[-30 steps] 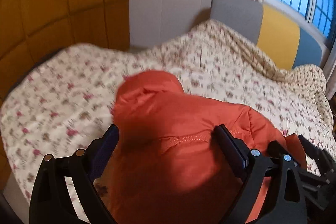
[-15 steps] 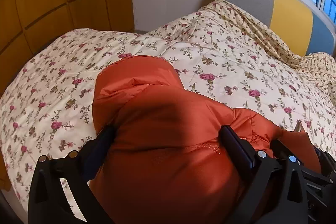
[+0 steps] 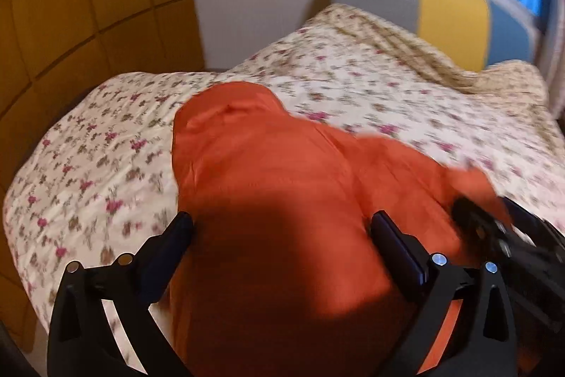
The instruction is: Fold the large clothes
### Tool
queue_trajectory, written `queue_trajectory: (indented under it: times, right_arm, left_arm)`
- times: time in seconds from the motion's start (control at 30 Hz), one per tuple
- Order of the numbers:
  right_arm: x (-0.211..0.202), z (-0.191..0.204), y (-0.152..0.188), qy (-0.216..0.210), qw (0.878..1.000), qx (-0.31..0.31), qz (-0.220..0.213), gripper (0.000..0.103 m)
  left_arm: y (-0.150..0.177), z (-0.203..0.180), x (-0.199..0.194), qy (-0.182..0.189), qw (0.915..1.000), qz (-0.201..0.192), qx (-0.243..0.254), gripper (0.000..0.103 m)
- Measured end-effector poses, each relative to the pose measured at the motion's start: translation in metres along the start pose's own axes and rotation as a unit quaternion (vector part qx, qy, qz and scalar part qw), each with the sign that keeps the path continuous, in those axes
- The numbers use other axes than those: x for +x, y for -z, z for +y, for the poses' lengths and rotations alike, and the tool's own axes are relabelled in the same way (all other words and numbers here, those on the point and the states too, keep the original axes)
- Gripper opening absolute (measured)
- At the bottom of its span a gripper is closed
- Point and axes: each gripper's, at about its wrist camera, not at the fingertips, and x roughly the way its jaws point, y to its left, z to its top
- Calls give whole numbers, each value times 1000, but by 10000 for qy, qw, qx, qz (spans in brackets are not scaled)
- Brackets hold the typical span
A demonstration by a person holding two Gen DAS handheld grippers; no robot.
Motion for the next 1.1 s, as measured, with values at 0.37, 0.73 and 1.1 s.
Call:
queue_trajectory:
  times: [0.37,0.73,1.1]
  right_arm:
    - [8,-18,21,-104,9994,326,72,99]
    - [-70,-15,41,-119,9986,424,305,101]
    - [-162,16,88,116,9994,-340,-27,101]
  left_arm:
    - [66,-14,-21,-193,9933,-1129,185,100]
    - [78,13,-88,19,9965,-839,-42,100]
    - [117,31,-159,-203,9944,-956,-408,100]
